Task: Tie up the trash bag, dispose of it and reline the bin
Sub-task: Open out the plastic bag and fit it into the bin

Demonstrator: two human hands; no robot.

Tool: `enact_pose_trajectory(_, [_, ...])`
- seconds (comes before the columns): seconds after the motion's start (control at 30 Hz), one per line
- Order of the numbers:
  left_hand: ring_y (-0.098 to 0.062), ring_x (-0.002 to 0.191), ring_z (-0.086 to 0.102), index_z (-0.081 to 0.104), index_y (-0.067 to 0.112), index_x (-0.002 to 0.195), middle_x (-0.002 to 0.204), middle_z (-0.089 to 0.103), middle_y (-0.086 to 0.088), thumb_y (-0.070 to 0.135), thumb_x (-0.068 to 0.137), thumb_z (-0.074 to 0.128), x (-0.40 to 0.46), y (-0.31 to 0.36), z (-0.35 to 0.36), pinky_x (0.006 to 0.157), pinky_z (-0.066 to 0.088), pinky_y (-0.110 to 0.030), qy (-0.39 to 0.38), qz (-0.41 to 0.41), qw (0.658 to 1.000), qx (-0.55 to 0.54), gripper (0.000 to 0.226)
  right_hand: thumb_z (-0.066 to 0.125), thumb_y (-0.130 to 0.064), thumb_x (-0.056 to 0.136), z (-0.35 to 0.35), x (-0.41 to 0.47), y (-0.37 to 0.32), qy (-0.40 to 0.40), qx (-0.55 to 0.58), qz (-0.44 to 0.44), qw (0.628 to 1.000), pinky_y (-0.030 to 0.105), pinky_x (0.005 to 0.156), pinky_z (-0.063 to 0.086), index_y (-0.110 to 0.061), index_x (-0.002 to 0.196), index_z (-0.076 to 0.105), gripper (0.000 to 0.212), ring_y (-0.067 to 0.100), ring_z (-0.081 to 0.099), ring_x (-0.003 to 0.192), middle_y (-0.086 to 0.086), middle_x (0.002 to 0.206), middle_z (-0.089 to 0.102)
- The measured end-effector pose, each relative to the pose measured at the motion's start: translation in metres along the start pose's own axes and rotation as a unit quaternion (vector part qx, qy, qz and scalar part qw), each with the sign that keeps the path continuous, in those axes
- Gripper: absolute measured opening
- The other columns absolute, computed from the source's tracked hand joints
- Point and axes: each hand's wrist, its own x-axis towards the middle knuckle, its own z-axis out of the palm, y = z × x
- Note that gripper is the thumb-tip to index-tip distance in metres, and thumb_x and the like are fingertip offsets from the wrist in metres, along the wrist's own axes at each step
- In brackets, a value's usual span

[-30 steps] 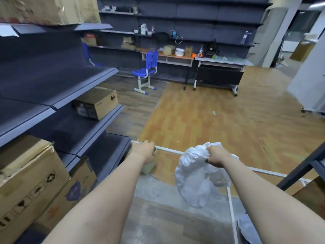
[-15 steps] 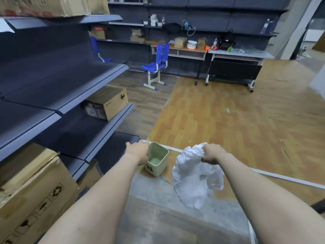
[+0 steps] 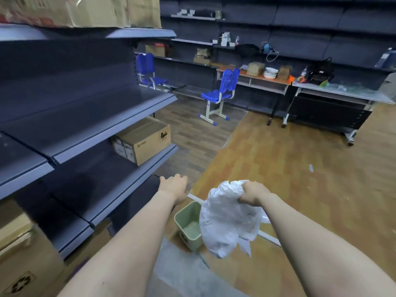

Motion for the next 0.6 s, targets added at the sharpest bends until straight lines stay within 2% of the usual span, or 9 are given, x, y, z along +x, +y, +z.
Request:
enact_pose_trajectory(0.17, [-0.032,0.12,0.049,0.04,0.011,0.13,0.131,0.046,-0.012,0.029,0.099,0.041,0.05,-0.006,0.004,0.106,0.027,-0.053,-0.032,-0.031,0.999,0.004,0.036,0.057,-0.027,0.084,-0.014,0.062,0.003,-0.012,-0.031,-0.041,0.999,0.027,0.068,0.033,-0.022,0.061,0.031,0.035,0.022,0.045,0.081,0.002,0.087,0.049])
enact_pose_trajectory(0.33, [-0.032,0.121,0.048,0.04,0.011,0.13,0.132,0.045,-0.013,0.029,0.098,0.041,0.11,-0.015,0.003,0.107,0.027,-0.053,-0.05,-0.058,0.997,-0.014,0.036,0.056,-0.026,0.085,-0.033,0.133,0.005,-0.033,-0.053,-0.062,0.996,0.026,0.056,0.031,-0.021,0.062,0.03,0.036,0.021,0.044,0.081,-0.001,0.074,0.044])
enact_pose_trajectory(0.4, [-0.033,0.121,0.048,0.041,0.011,0.129,0.131,0.046,-0.013,0.028,0.098,0.04,0.137,-0.02,-0.002,0.107,0.026,-0.053,-0.046,-0.067,0.996,-0.025,0.035,0.056,-0.026,0.085,-0.045,0.164,0.002,-0.039,-0.062,-0.067,0.995,0.027,0.064,0.033,-0.021,0.062,0.031,0.035,0.021,0.044,0.082,0.001,0.084,0.047])
enact_pose_trajectory(0.5, [-0.033,0.121,0.048,0.042,0.009,0.126,0.13,0.046,-0.014,0.028,0.098,0.042,0.176,-0.029,-0.018,0.106,0.026,-0.052,-0.037,-0.084,0.995,-0.04,0.034,0.055,-0.026,0.086,-0.064,0.209,-0.002,-0.039,-0.067,-0.084,0.994,0.027,0.063,0.033,-0.021,0.062,0.03,0.035,0.021,0.044,0.082,0.0,0.082,0.047])
enact_pose_trajectory(0.6, [-0.033,0.121,0.047,0.043,0.008,0.124,0.129,0.047,-0.014,0.028,0.098,0.043,0.208,-0.032,-0.031,0.106,0.027,-0.052,-0.032,-0.105,0.992,-0.06,0.033,0.056,-0.026,0.086,-0.077,0.247,-0.005,-0.036,-0.057,-0.098,0.993,0.027,0.069,0.032,-0.021,0.062,0.029,0.036,0.02,0.043,0.083,0.002,0.09,0.047])
